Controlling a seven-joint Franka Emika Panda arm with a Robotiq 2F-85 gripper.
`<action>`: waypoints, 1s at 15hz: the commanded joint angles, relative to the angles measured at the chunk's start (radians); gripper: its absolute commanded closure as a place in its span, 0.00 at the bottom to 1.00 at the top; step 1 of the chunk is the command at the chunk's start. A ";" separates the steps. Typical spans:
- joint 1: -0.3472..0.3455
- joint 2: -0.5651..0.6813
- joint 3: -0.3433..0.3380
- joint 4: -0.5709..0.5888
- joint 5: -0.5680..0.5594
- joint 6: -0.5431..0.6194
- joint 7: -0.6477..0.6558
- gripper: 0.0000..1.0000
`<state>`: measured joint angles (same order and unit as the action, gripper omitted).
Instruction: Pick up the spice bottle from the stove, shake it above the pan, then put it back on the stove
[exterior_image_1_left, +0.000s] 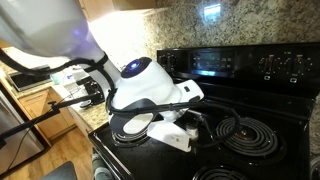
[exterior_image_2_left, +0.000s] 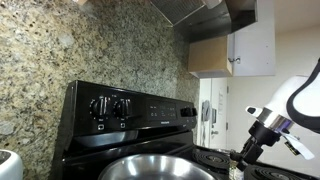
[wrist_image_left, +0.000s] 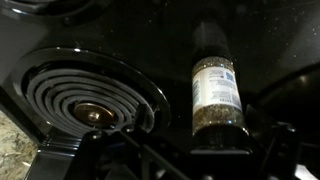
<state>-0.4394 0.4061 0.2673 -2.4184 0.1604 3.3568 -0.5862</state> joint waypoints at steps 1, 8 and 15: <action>0.040 0.029 -0.040 0.033 0.011 -0.049 -0.005 0.00; 0.037 0.067 -0.014 0.051 0.001 -0.045 0.004 0.00; -0.159 0.137 0.210 0.086 -0.060 0.006 0.008 0.00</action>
<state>-0.4999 0.5020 0.3748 -2.3584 0.1332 3.3402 -0.5856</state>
